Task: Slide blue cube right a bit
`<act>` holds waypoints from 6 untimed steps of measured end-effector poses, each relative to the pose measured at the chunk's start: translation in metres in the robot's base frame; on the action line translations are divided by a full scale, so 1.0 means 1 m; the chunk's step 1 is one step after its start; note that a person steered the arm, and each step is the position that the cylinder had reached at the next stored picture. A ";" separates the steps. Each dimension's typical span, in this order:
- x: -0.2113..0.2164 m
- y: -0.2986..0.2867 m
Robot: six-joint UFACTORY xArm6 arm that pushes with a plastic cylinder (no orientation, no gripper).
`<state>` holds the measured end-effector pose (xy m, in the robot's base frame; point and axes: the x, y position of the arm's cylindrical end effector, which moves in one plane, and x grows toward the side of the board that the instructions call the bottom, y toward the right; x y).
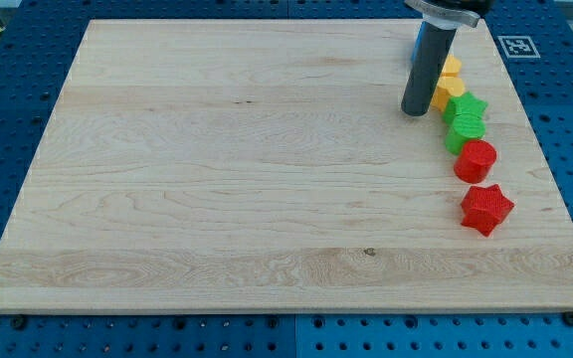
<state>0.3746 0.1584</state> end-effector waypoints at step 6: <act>-0.042 -0.019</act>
